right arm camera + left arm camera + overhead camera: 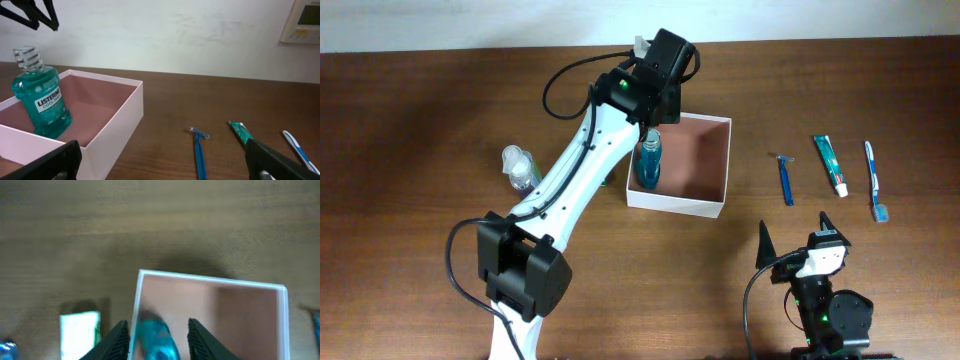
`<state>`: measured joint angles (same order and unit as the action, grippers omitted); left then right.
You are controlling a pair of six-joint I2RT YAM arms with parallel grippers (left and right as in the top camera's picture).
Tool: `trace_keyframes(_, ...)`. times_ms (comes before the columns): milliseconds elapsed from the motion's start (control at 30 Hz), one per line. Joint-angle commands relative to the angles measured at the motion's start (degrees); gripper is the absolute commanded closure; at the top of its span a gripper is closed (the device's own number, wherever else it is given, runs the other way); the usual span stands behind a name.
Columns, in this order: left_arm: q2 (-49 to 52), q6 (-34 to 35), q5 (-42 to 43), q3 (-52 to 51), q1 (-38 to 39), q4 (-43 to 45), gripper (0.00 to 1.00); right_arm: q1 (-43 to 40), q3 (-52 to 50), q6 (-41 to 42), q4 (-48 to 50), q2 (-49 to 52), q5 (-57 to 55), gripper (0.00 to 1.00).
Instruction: Pack container
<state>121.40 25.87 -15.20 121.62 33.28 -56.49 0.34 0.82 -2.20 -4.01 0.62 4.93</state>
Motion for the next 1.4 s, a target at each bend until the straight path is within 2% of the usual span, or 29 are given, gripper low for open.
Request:
trace_keyframes(0,-0.1,-1.8,-11.6,1.2,-0.5,2.4,0.69,-0.4,-0.5,-0.3,0.0,-0.4,-0.5,0.01)
trace_keyframes(133,-0.2,-3.3,-17.4,1.6,-1.0,3.6,0.96,-0.4,-0.5,-0.3,0.0,-0.4,-0.5,0.01)
trace_keyframes(167,-0.2,-3.3,-18.3,2.0,-1.0,3.0,1.00,-0.4,-0.5,-0.3,0.0,-0.4,-0.5,0.01)
trace_keyframes(333,-2.4,-3.3,-18.8,5.2,-1.0,-2.9,0.99,-0.4,-0.5,-0.3,0.0,-0.4,-0.5,0.01)
trace_keyframes(433,-5.2,-3.2,-15.8,5.7,-1.0,-8.5,0.99,-0.4,-0.5,-0.3,0.0,-0.4,-0.5,0.01)
trace_keyframes(600,-7.2,0.4,-5.7,5.7,-1.6,-21.4,1.00,-0.4,-0.5,-0.3,0.0,-0.4,-0.5,0.01)
trace_keyframes(667,-6.9,0.6,0.7,5.4,-1.7,-26.4,0.99,-0.4,-0.5,-0.3,0.0,-0.4,-0.5,0.01)
trace_keyframes(733,-6.9,0.6,2.7,5.1,-1.7,-28.2,1.00,-0.4,-0.5,-0.3,0.0,-0.4,-0.5,0.02)
trace_keyframes(900,-6.9,0.4,11.2,4.7,-1.3,-30.2,1.00,-0.4,-0.5,-0.3,0.0,-0.4,-0.5,0.01)
trace_keyframes(1100,-6.9,0.2,13.7,0.8,0.9,-30.6,1.00,-0.4,-0.5,-0.3,0.0,-0.4,-0.5,0.01)
trace_keyframes(1200,-6.9,-0.1,14.2,-2.8,2.7,-27.8,1.00,-0.4,-0.5,-0.3,0.0,-0.4,-0.5,0.01)
trace_keyframes(1367,-6.9,-1.9,13.9,-9.1,5.9,-18.5,1.00,-0.4,-0.5,-0.3,0.0,-0.4,-0.5,0.01)
